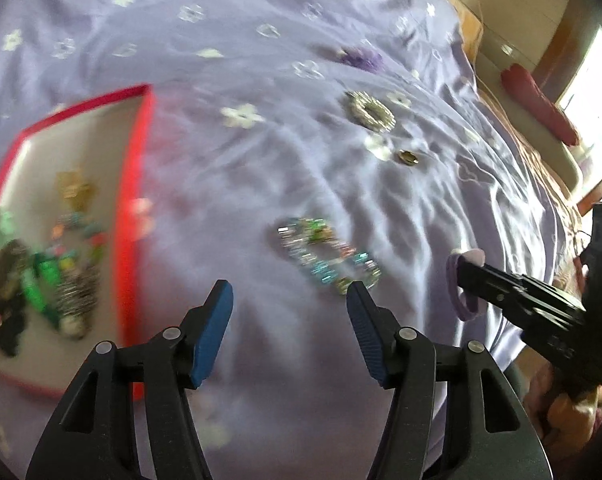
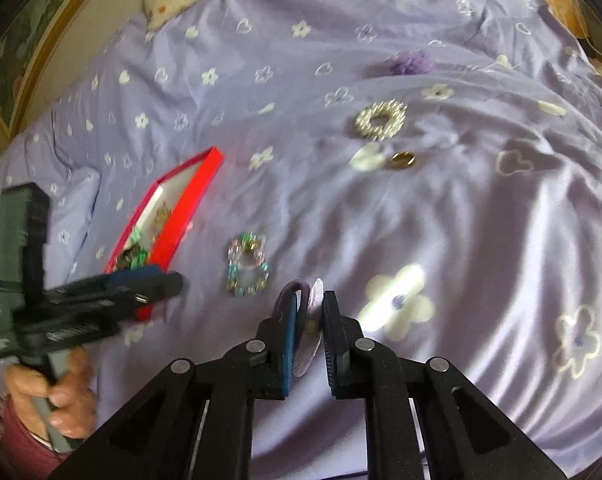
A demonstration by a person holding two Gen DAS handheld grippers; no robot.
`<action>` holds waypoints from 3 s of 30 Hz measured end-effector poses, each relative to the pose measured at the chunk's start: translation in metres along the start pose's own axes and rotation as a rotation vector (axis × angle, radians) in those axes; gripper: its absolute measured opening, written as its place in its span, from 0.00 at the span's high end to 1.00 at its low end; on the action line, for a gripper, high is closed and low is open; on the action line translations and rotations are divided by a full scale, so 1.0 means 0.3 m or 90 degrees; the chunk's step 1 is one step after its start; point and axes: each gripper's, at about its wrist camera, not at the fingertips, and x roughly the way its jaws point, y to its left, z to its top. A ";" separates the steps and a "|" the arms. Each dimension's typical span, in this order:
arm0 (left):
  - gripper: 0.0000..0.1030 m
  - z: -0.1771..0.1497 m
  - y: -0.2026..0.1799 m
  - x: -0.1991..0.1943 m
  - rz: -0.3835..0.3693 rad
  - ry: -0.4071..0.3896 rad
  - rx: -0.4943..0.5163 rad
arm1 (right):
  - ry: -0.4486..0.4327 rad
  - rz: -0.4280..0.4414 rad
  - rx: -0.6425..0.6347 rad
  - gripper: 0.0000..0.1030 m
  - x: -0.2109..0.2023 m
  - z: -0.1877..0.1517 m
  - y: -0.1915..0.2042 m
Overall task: Organize jewelry
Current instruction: 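Grasp the crystal beaded bracelet with the left tool while the right tool grasps the lilac bow, then carry the crystal bracelet with the left tool while the right tool carries the bow into the box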
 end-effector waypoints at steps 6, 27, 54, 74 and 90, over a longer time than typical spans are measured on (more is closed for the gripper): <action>0.44 0.042 -0.042 0.117 -0.008 0.022 -0.009 | -0.020 0.013 0.025 0.88 -0.025 0.017 -0.033; 0.94 0.021 0.023 -0.133 -0.030 -0.081 -0.024 | -0.028 0.060 0.011 0.88 -0.042 0.031 0.051; 0.94 -0.133 0.316 -0.452 0.032 -0.175 -0.126 | 0.005 0.152 -0.108 0.88 0.030 0.035 0.435; 0.94 -0.179 0.527 -0.505 0.075 -0.189 -0.195 | 0.048 0.184 -0.148 0.88 0.156 0.037 0.591; 0.94 -0.180 0.685 -0.387 0.070 -0.158 -0.243 | 0.104 0.187 -0.198 0.88 0.353 0.038 0.732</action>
